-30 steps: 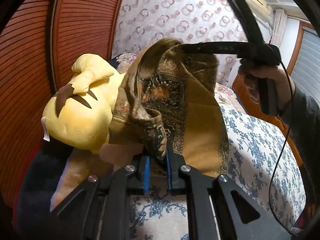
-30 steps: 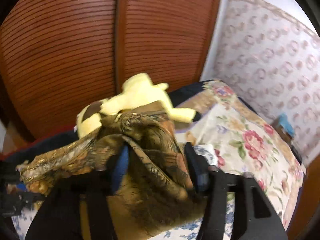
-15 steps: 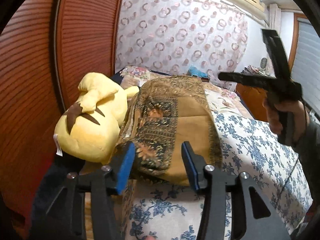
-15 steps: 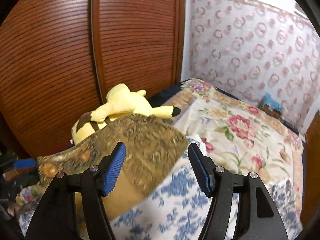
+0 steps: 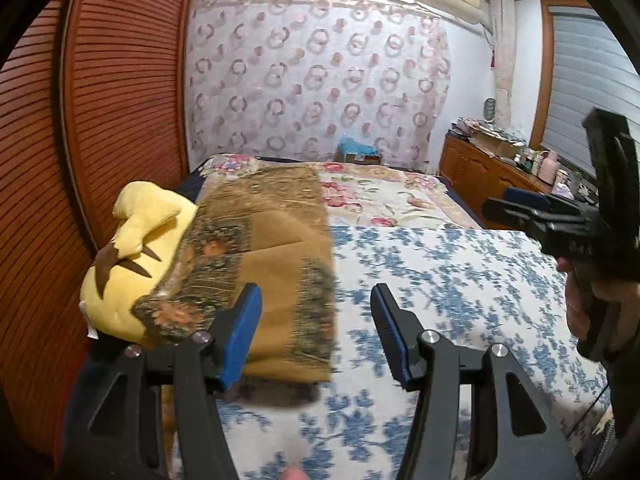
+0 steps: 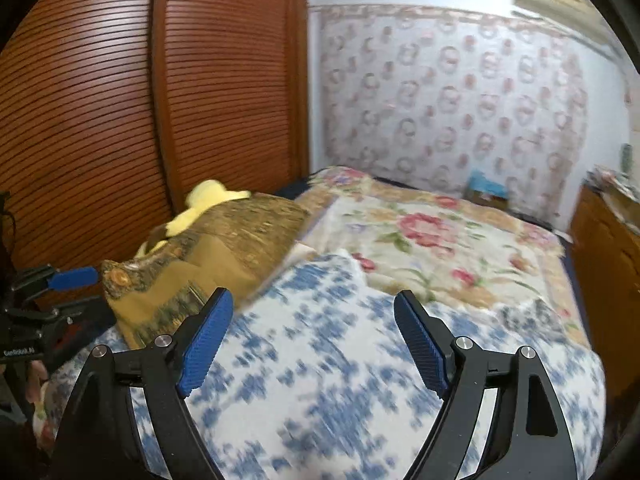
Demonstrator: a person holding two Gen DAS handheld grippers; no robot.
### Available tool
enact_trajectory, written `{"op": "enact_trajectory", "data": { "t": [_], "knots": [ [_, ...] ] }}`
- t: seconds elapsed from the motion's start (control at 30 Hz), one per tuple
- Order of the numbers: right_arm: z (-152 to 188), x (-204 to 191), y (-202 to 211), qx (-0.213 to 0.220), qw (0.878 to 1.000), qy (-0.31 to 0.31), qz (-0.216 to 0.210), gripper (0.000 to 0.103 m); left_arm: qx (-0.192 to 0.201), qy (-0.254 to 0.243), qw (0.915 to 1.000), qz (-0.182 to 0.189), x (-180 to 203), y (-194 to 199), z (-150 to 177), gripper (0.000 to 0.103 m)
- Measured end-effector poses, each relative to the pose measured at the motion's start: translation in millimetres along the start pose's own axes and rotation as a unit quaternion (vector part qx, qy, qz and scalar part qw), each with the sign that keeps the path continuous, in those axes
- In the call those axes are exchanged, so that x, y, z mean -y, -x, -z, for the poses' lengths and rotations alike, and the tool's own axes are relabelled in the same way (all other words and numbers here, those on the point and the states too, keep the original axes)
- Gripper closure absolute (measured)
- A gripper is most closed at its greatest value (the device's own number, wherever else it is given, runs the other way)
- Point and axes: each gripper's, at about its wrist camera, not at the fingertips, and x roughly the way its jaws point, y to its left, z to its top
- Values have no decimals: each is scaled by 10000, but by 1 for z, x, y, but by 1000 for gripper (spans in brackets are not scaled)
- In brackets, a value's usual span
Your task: Fold small clothes
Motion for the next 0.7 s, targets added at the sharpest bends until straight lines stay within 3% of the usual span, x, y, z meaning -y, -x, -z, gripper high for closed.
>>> {"op": "enact_trajectory", "data": {
  "t": [0.7],
  "knots": [
    [87,42,136,372,9898,-944,1002,15,113,-508,9979,373,108,21,9,47]
  ]
}}
